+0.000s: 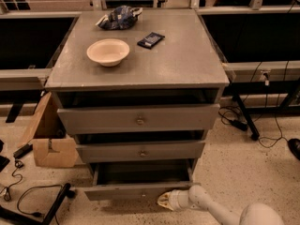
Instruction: Close bottom drawer
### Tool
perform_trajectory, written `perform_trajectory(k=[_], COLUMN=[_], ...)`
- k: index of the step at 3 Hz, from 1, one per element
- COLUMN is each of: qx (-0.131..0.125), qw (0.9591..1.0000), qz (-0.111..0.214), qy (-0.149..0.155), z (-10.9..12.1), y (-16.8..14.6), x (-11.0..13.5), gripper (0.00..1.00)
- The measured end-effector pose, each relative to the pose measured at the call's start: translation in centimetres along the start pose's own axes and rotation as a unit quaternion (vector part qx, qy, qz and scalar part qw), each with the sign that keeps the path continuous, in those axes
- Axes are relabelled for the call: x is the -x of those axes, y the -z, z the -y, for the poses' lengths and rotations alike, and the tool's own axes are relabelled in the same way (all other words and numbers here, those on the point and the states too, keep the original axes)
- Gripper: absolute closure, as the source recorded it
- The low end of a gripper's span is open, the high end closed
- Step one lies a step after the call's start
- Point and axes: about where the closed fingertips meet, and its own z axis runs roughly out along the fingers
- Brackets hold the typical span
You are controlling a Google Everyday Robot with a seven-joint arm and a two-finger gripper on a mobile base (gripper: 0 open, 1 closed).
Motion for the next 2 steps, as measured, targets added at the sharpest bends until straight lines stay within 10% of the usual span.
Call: perform_trajectory(k=[2], qx=[-0.002], qw=[1.0000], qz=[-0.001], qy=[0.005], z=[1.53], y=[-0.16], x=[0.43], gripper=[1.00])
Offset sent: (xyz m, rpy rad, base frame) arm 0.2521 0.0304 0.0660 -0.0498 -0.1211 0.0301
